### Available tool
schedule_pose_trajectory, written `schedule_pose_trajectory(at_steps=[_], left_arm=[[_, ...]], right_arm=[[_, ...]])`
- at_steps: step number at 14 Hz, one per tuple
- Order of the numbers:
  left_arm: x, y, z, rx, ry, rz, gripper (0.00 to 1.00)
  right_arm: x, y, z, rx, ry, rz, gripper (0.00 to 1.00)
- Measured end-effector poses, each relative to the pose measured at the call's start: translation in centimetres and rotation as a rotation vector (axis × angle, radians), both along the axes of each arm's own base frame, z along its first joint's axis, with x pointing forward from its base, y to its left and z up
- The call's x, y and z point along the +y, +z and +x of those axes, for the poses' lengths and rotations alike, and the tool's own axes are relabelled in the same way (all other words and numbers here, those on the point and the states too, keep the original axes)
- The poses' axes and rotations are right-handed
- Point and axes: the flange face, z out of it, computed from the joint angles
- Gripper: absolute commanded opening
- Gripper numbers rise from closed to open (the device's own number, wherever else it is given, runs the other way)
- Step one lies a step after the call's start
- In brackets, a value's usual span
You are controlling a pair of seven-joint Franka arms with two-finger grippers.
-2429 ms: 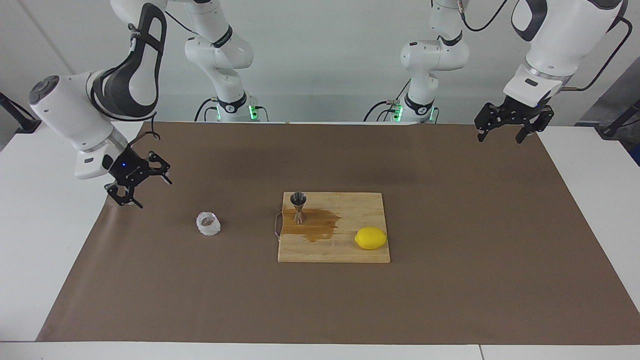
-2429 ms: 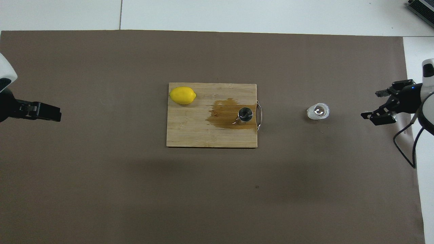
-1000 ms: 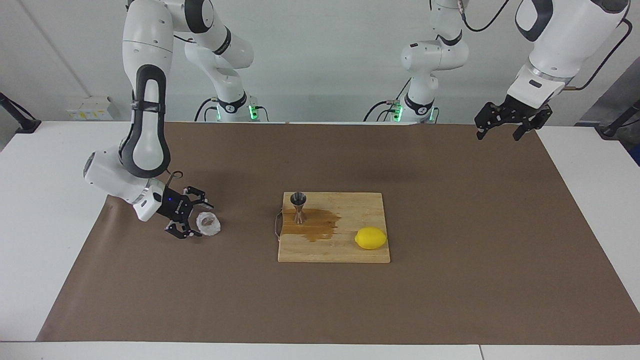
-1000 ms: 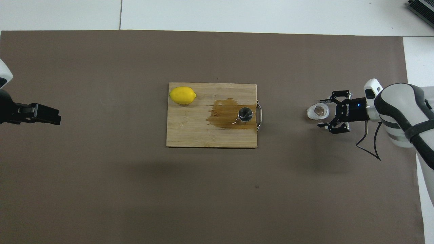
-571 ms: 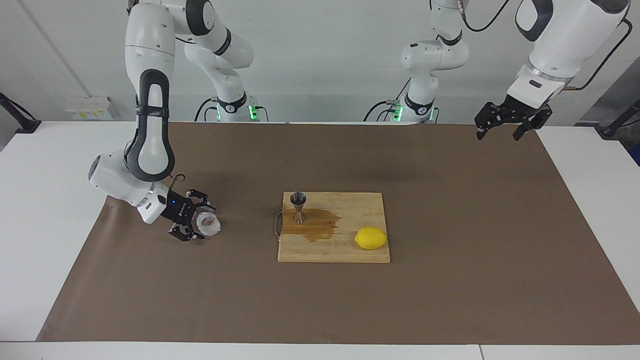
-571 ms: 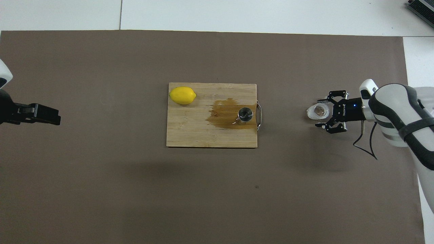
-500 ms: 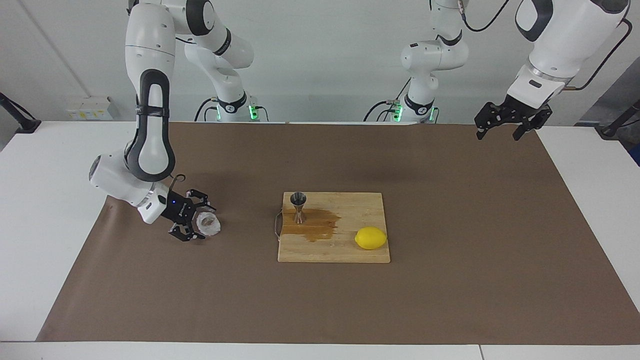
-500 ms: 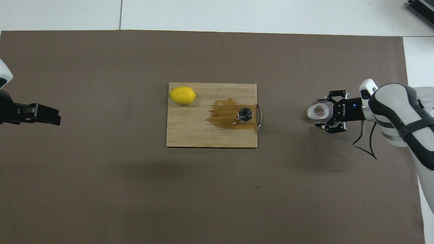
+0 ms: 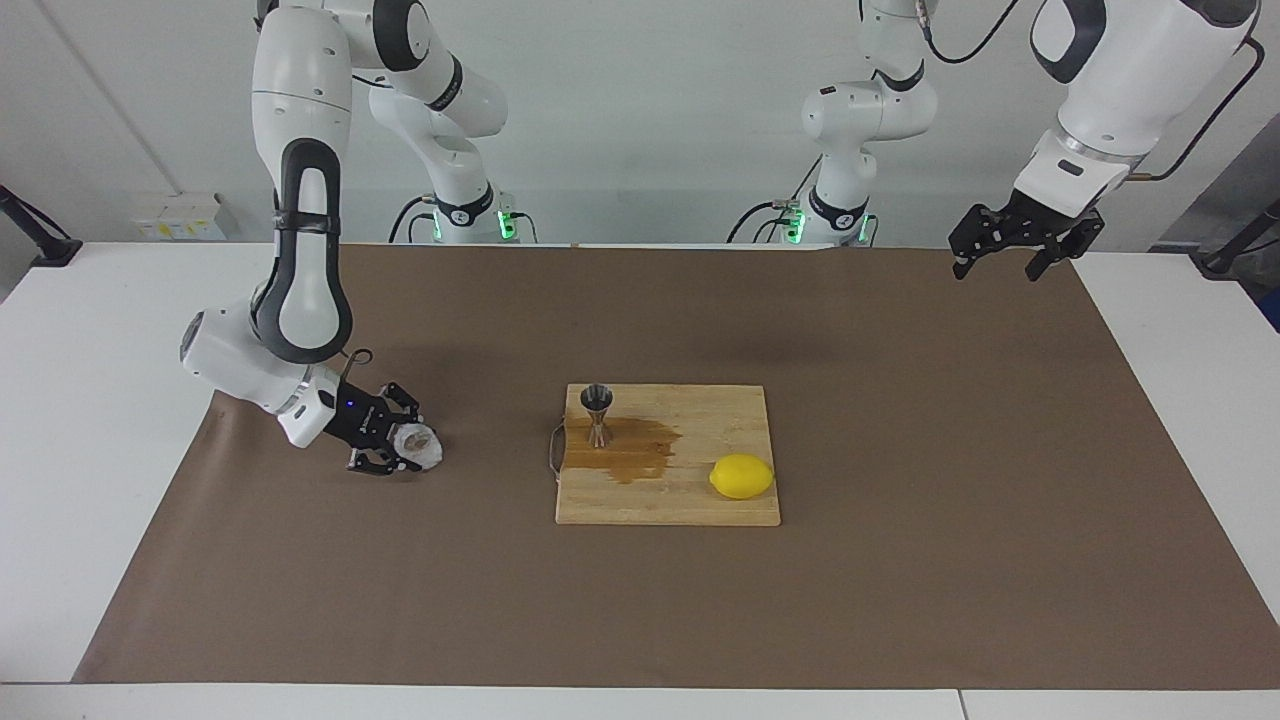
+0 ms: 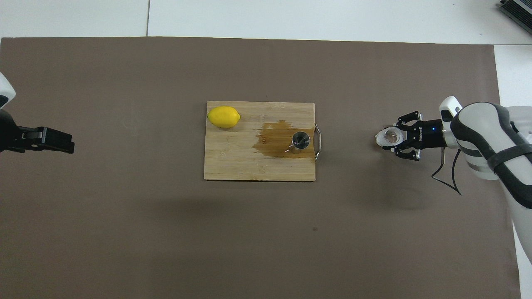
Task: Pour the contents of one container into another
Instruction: 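Close the right gripper on the small white cup, then lift the white cup with the right gripper toward the metal cup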
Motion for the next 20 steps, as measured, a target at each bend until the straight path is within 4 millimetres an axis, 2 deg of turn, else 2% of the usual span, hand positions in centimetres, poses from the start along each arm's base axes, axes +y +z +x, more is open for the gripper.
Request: schedule_pose_trajectory(at_steps=[4,8,10,13,15,18,20], left_arm=[[0.0,0.0,0.0,0.0,0.0,0.0,1.0],[0.0,0.0,0.0,0.0,0.0,0.0,1.0],[0.0,0.0,0.0,0.0,0.0,0.0,1.0],[0.0,0.0,0.0,0.0,0.0,0.0,1.0],[0.0,0.0,0.0,0.0,0.0,0.0,1.0],[0.0,0.0,0.0,0.0,0.0,0.0,1.0],[0.0,0.0,0.0,0.0,0.0,0.0,1.0]], right_arm=[[0.1,0.1,0.1,-0.002,0.002,0.001,0.39],[1.9,1.1,0.8,-0.02,0.025,0.013,0.4],[4.0,3.5,1.5,-0.022,0.01,0.021,0.4],[8.8,9.8,1.8,0.037,-0.007,-0.009,0.4],[11.3,12.8,1.3,0.08,-0.008,-0.017,0.4],[14.9,15.3,0.7,0.105,0.004,-0.087,0.4],[17.5,16.0,0.4,0.114,0.025,-0.161,0.4]])
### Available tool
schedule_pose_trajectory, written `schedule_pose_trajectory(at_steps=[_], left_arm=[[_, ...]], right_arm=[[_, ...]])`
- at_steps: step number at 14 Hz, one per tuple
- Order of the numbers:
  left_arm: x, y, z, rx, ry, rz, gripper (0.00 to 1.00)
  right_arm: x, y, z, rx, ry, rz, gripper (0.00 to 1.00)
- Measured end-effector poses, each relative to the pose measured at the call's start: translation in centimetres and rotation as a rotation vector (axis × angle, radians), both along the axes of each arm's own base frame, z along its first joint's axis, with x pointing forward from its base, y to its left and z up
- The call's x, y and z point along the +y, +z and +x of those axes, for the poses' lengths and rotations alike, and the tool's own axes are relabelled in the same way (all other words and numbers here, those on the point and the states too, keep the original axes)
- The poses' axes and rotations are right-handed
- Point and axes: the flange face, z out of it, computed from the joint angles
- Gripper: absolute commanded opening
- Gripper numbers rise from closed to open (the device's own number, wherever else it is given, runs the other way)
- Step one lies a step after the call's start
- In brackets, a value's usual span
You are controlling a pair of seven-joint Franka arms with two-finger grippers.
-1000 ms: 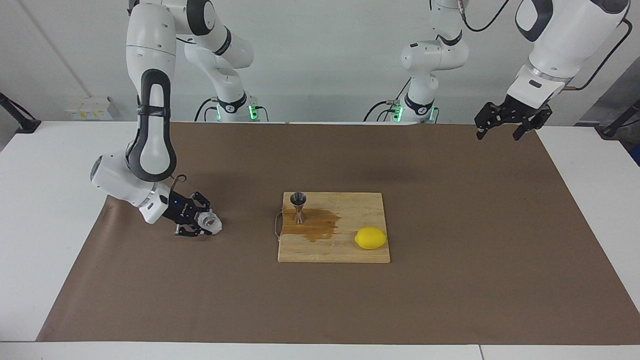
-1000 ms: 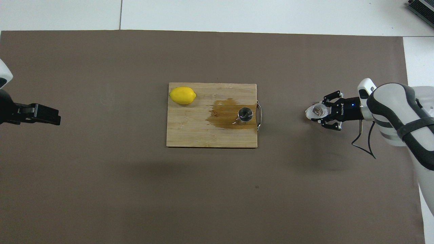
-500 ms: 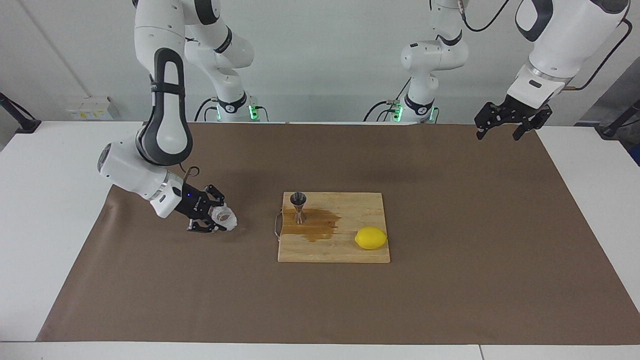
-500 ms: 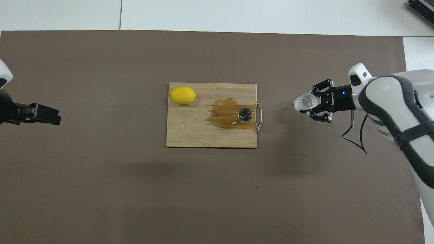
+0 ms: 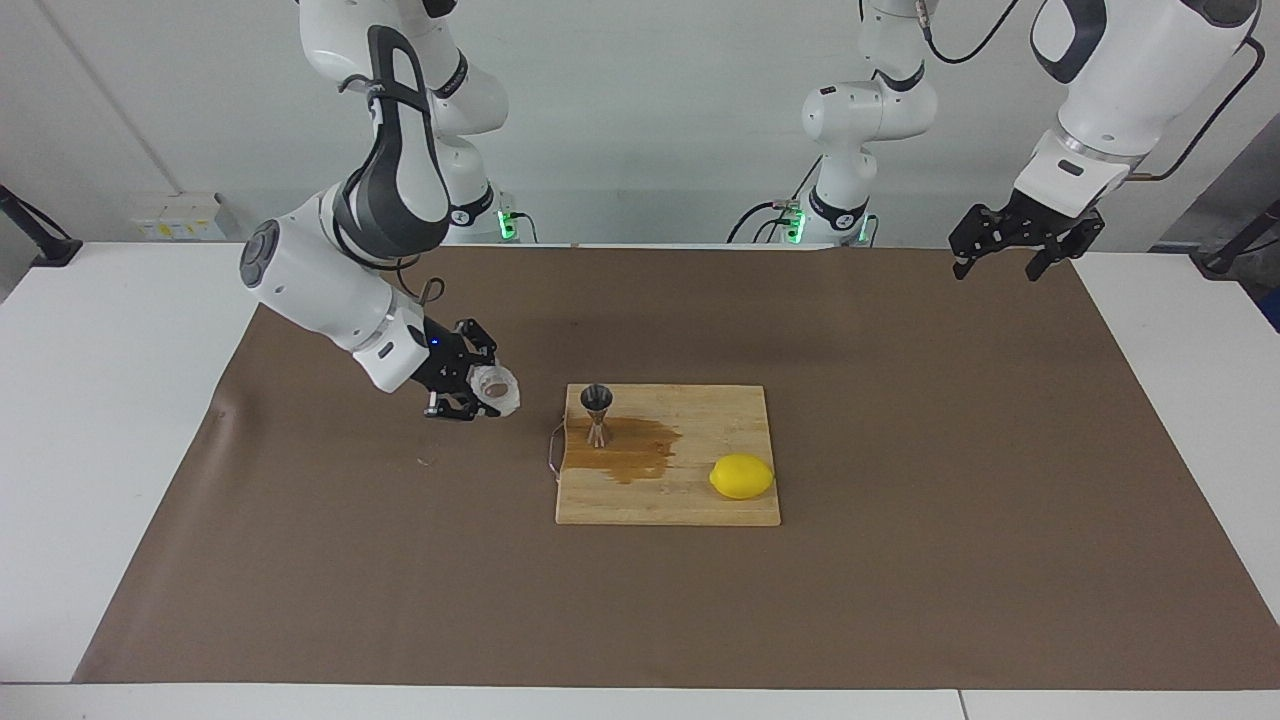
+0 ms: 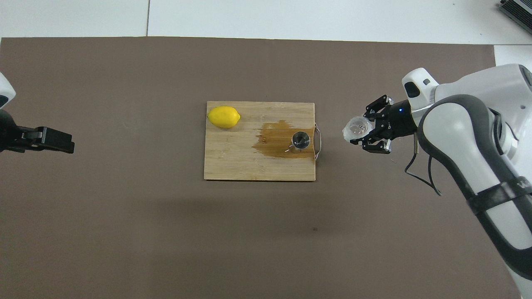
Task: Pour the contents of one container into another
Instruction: 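Lift the white cup with the right gripper toward the metal cup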
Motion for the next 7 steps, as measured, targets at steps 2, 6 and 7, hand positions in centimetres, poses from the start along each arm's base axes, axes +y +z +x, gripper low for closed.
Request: schedule_pose_trajectory(at_steps=[2,6,7], left_arm=[[0.0,0.0,0.0,0.0,0.0,0.0,1.0],[0.0,0.0,0.0,0.0,0.0,0.0,1.0],[0.0,0.0,0.0,0.0,0.0,0.0,1.0]], right_arm=[[2.1,0.2,-0.3,0.005,0.017,-0.035,0.4],[4.9,0.5,-0.5,-0.031,0.036,-0.149,0.4],[5.8,0.6,-0.6,-0.041,0.036,-0.165,0.4]])
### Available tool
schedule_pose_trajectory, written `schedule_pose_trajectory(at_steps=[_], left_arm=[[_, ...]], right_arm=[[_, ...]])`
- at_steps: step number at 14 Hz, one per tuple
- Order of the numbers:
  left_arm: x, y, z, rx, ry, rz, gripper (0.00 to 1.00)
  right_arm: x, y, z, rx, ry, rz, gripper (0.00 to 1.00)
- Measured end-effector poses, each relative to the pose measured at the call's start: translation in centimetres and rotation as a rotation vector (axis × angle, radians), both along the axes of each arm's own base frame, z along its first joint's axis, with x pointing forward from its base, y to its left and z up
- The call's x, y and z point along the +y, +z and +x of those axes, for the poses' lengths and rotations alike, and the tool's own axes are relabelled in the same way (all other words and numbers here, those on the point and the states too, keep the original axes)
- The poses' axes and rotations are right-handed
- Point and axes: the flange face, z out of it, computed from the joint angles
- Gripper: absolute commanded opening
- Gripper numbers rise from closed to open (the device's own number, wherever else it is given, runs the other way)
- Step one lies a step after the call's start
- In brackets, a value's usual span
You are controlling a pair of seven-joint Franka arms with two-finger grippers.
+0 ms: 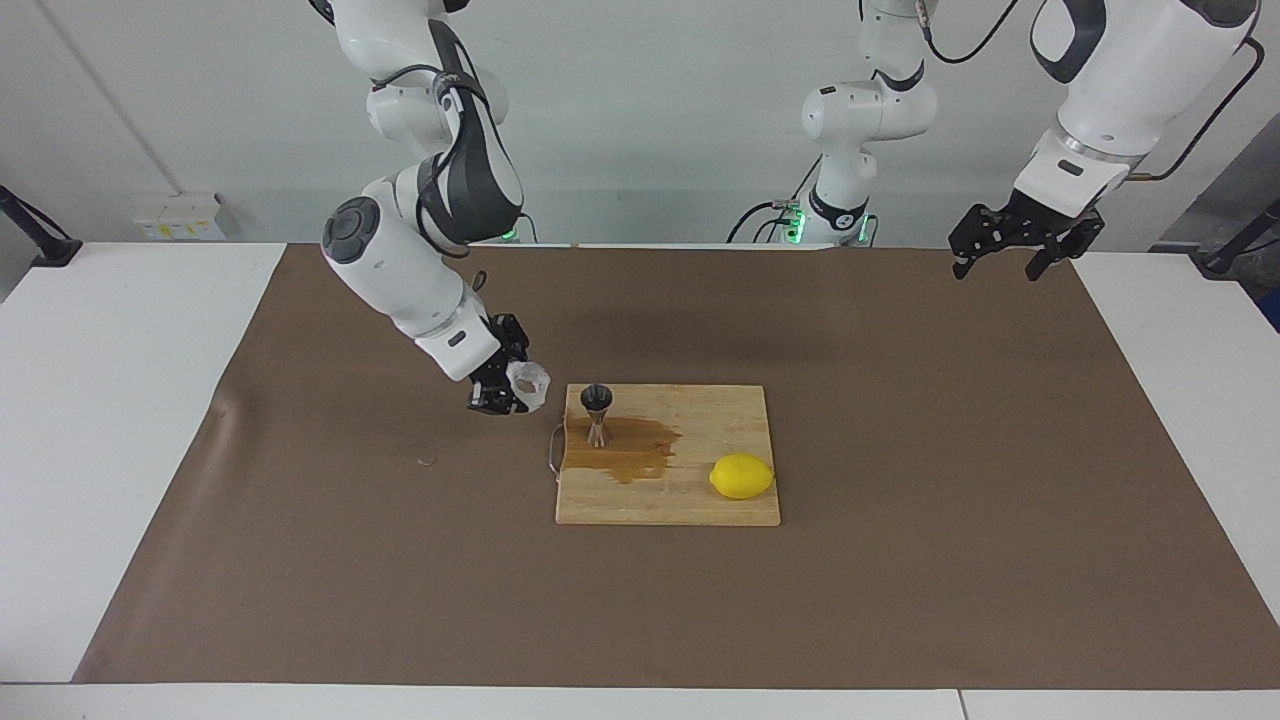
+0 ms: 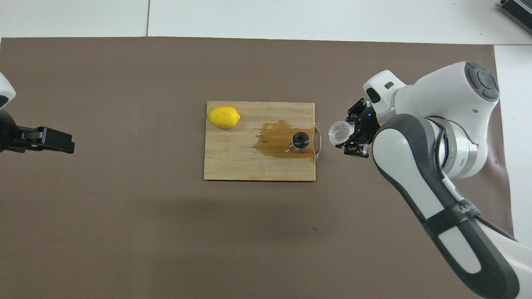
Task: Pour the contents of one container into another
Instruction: 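Lift the white cup with the right gripper toward the metal cup, then tilt the white cup with the right gripper over the metal cup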
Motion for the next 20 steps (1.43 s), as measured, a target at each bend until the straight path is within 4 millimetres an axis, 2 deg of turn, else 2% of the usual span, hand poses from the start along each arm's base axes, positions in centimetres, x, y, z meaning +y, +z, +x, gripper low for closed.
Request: schedule_pose_trajectory(at_steps=[9,20], left_arm=[[0.0,0.0,0.0,0.0,0.0,0.0,1.0],[0.0,0.0,0.0,0.0,0.0,0.0,1.0]], right_arm=[[5.0,0.6,-0.7,-0.101,0.057,-0.14,0.4],[7.0,0.0,-1.1,-0.171,0.158,-0.278,0.4]])
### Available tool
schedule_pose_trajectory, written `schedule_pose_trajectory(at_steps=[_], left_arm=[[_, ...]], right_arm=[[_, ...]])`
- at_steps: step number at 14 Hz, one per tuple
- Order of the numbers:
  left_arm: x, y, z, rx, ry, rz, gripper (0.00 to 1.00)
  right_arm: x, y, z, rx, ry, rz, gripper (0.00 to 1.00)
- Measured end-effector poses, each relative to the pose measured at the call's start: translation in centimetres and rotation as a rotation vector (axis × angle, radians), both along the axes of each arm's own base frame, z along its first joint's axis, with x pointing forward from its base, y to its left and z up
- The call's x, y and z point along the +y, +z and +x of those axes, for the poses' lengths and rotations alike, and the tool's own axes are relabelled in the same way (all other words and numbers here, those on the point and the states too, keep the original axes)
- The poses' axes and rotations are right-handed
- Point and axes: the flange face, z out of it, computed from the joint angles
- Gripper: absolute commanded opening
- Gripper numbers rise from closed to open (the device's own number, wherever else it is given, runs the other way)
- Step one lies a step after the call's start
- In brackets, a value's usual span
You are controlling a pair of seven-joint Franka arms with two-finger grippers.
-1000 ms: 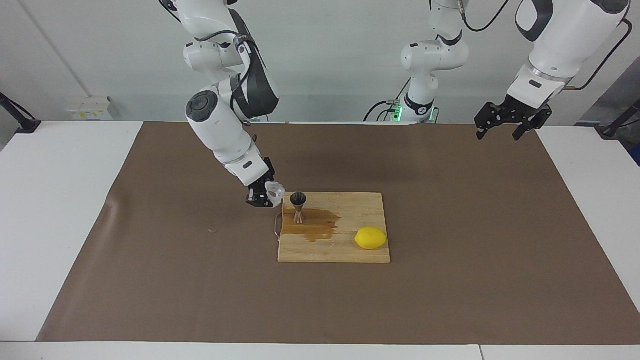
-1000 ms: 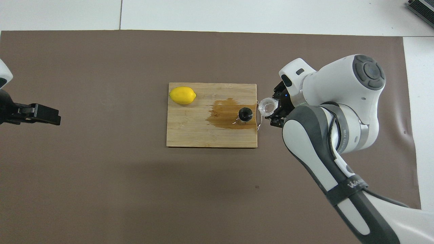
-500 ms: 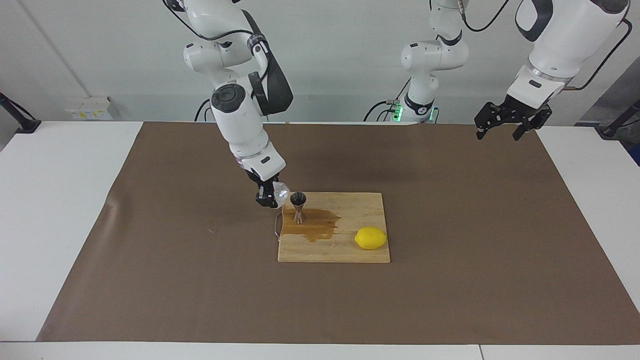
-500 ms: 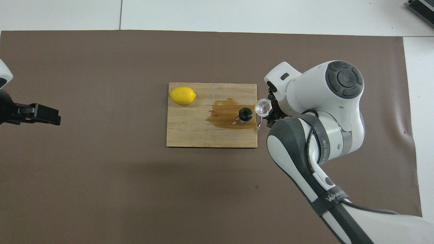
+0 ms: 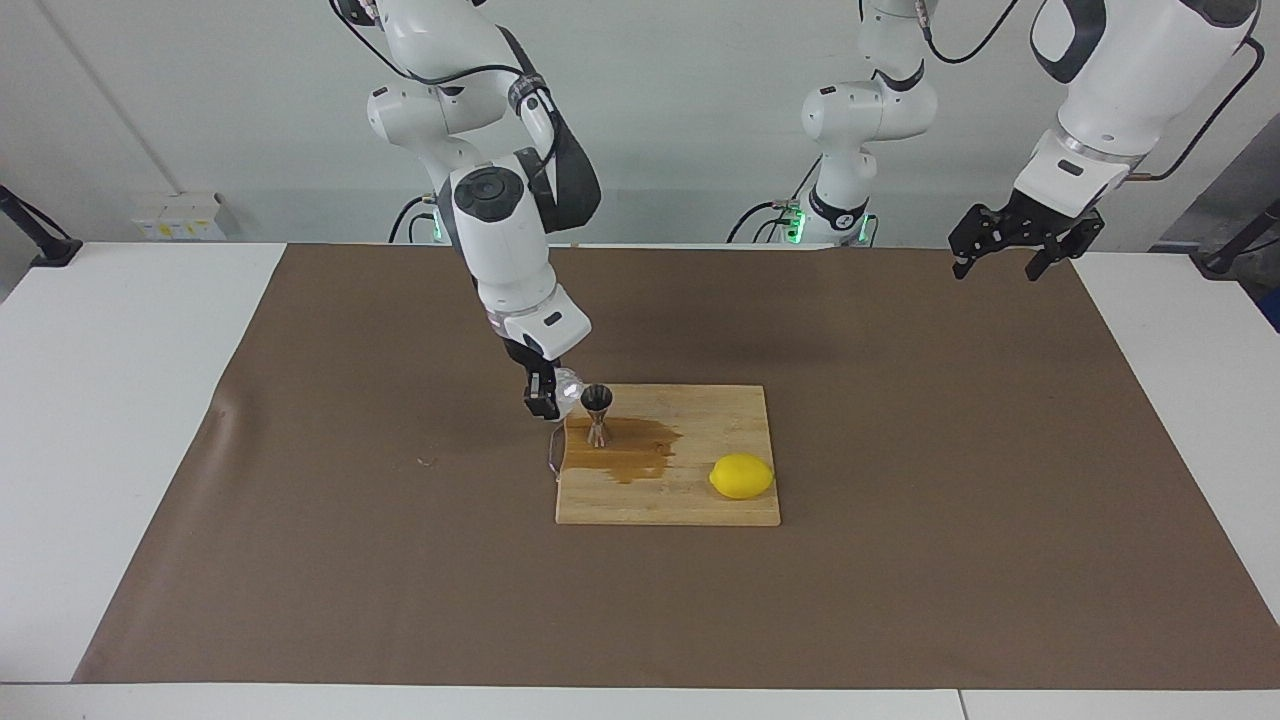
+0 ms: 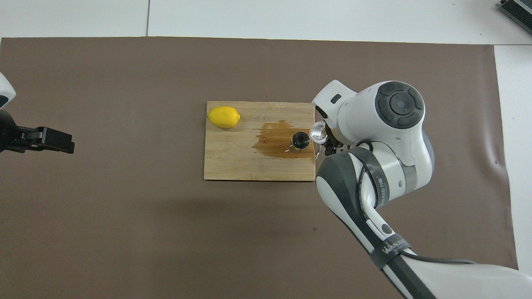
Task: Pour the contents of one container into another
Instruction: 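Tilt the white cup with the right gripper over the metal cup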
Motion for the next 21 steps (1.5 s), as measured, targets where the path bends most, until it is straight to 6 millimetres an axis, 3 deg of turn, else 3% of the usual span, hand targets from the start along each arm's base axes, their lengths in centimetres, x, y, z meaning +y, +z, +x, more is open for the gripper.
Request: schedule_pose_trajectory(at_steps=[12,21], left_arm=[[0.0,0.0,0.0,0.0,0.0,0.0,1.0],[0.0,0.0,0.0,0.0,0.0,0.0,1.0]], right_arm=[[4.2,0.2,-1.6,-0.105,0.028,-0.164,0.4],[4.3,0.2,-1.6,-0.107,0.03,-0.167,0.4]])
